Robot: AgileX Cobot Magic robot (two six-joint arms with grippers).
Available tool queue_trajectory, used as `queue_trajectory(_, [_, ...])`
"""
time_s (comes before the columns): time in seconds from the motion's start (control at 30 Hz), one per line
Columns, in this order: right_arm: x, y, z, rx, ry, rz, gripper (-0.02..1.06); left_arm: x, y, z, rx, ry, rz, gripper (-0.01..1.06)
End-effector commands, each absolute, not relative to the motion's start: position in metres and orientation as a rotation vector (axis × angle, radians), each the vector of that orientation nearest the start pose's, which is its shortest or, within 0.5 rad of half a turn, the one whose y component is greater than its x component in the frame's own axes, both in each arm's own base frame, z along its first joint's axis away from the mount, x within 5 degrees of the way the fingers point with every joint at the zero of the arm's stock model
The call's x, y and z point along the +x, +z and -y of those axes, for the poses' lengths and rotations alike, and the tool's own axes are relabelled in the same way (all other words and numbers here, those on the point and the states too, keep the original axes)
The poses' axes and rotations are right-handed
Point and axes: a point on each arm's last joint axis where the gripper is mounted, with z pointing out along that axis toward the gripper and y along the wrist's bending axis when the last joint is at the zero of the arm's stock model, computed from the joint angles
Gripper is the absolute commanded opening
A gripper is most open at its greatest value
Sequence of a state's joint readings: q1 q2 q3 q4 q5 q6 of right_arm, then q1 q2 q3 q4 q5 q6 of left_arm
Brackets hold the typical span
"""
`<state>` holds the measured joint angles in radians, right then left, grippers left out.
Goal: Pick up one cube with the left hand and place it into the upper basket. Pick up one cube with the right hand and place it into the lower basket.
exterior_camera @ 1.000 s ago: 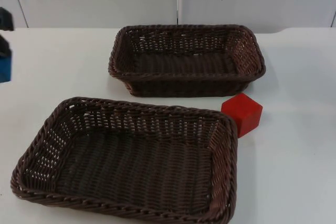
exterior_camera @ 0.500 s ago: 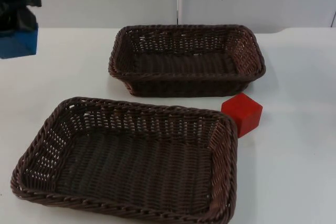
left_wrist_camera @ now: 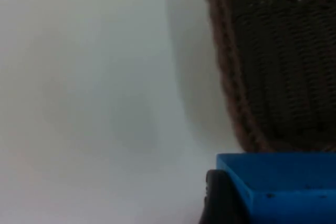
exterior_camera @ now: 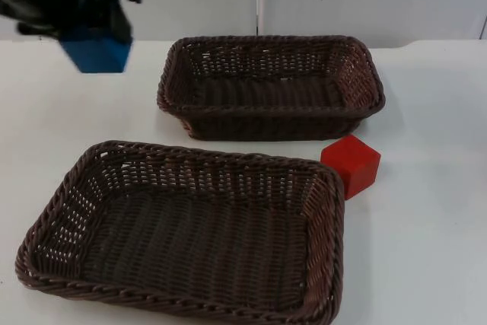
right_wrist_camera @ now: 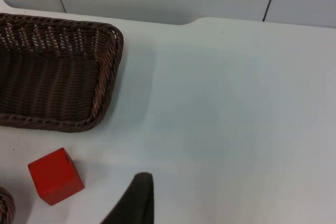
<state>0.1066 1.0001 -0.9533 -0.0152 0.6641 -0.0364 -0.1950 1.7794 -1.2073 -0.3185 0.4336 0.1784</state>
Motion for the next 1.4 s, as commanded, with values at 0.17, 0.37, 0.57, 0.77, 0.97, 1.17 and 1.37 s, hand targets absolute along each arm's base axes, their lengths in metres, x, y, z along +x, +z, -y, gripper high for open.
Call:
queue_trajectory(0.17, [0.202,0.363,-0.020,-0.161,0.019,-2.184,1.01,0.411,0.218,0.128,0.258,-0.346,-2.445,0.00])
queue_trajectory(0.37, [0.202,0.361,-0.020,-0.162,0.019,-2.188,1.01,0.447,0.199,0.159,0.331,-0.378,-2.469,0.00])
queue_trajectory(0.57, [0.202,0.358,-0.020,-0.162,0.019,-2.192,1.01,0.472,0.183,0.176,0.346,-0.401,-2.456,0.00])
queue_trajectory(0.77, [0.202,0.358,-0.019,-0.166,0.010,-2.192,1.01,0.484,0.170,0.186,0.344,-0.422,-2.446,0.00])
queue_trajectory(0.97, [0.202,0.358,-0.019,-0.165,0.012,-2.192,1.01,0.486,0.159,0.194,0.342,-0.427,-2.437,0.00])
queue_trajectory(1.17, [0.202,0.358,-0.019,-0.165,0.012,-2.192,1.01,0.487,0.144,0.196,0.333,-0.432,-2.455,0.00])
queue_trajectory(1.37, [0.202,0.358,-0.019,-0.165,0.012,-2.192,1.01,0.487,0.133,0.196,0.333,-0.433,-2.484,0.08])
